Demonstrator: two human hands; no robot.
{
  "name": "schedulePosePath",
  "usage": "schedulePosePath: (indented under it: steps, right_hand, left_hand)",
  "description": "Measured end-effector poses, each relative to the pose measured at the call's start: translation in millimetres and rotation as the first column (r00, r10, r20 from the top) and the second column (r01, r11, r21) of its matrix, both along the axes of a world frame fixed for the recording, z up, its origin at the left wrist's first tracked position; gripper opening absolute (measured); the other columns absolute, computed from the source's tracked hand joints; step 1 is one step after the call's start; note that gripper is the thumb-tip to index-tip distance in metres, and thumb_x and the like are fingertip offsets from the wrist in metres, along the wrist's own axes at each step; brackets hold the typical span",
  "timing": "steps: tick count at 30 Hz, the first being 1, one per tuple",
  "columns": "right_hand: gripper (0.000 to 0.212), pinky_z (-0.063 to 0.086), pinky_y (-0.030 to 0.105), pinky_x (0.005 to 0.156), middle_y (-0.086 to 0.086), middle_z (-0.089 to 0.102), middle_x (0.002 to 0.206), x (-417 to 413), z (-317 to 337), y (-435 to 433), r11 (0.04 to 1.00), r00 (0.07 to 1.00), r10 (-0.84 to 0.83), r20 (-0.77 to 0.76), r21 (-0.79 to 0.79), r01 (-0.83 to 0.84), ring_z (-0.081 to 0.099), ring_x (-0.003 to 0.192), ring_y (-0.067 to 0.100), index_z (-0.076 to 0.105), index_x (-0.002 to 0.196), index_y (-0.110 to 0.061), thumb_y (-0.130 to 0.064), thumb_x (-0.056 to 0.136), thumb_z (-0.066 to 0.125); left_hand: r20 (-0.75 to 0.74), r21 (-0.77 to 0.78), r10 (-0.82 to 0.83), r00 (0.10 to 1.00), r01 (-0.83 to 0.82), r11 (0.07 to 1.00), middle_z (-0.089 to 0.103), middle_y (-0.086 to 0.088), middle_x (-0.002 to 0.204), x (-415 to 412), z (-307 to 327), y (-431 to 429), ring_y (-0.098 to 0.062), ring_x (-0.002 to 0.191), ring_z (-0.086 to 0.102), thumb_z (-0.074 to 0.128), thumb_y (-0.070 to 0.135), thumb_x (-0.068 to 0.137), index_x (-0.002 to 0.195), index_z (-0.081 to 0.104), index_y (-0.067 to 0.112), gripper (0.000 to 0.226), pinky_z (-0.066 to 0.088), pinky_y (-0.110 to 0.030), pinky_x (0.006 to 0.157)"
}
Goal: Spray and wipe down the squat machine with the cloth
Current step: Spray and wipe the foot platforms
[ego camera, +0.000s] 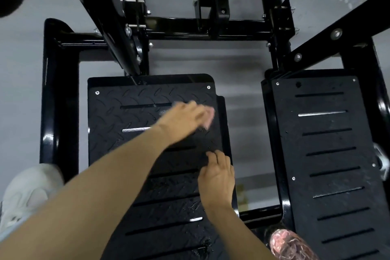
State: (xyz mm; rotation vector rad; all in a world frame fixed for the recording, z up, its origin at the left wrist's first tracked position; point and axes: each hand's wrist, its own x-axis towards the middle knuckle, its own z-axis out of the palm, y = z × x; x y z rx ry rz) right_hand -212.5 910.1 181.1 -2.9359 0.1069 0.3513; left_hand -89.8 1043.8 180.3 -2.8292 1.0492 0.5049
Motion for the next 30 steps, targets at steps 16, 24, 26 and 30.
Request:
schedulePosePath:
  steps: [16, 24, 26, 30]
  right_hand:
    - [0.050, 0.055, 0.045, 0.085, 0.017, 0.060, 0.123, -10, -5, 3, 0.999, 0.991, -0.049, -0.124, 0.007, 0.050, 0.060, 0.105, 0.033, 0.064, 0.114, 0.002, 0.004, 0.064, 0.074]
    - [0.058, 0.025, 0.038, 0.116, 0.013, 0.020, 0.156, 2, 4, 26, 0.996, 0.986, -0.025, -0.167, 0.081, 0.039, 0.025, 0.140, 0.026, 0.027, 0.149, -0.008, -0.009, 0.094, 0.046]
    - [0.057, 0.021, 0.036, 0.117, 0.011, 0.012, 0.158, 5, 5, 32, 0.997, 0.980, -0.021, -0.199, 0.073, 0.036, 0.020, 0.142, 0.024, 0.021, 0.150, -0.010, -0.013, 0.097, 0.042]
    - [0.058, 0.016, 0.035, 0.117, 0.010, 0.003, 0.159, 9, 3, 40, 0.997, 0.974, -0.017, -0.225, 0.064, 0.032, 0.013, 0.144, 0.023, 0.013, 0.152, -0.012, -0.022, 0.100, 0.037]
  left_hand:
    - [-0.109, -0.035, -0.090, 0.990, 0.087, 0.996, 0.024, -0.010, 0.142, -41, 6, -7, -0.028, 0.119, 0.036, 0.056, -0.001, 0.084, 0.147, 0.021, 0.012, 0.073, 0.046, -0.042, 0.097]
    - [0.083, 0.112, 0.719, 0.691, -0.723, 0.682, 0.029, -0.016, 0.131, -29, -5, 97, -0.033, 0.113, 0.037, 0.062, 0.000, 0.080, 0.146, 0.018, 0.007, 0.079, 0.052, -0.037, 0.082]
    - [0.039, 0.082, 0.778, 0.627, -0.778, 0.623, 0.029, -0.017, 0.129, -31, -6, 83, -0.032, 0.110, 0.038, 0.062, -0.002, 0.079, 0.143, 0.022, 0.007, 0.076, 0.054, -0.035, 0.080]
    - [-0.073, -0.006, 0.517, 0.853, -0.519, 0.855, 0.024, -0.013, 0.134, -39, -4, 49, -0.030, 0.115, 0.035, 0.062, -0.002, 0.077, 0.144, 0.019, 0.012, 0.081, 0.050, -0.037, 0.088]
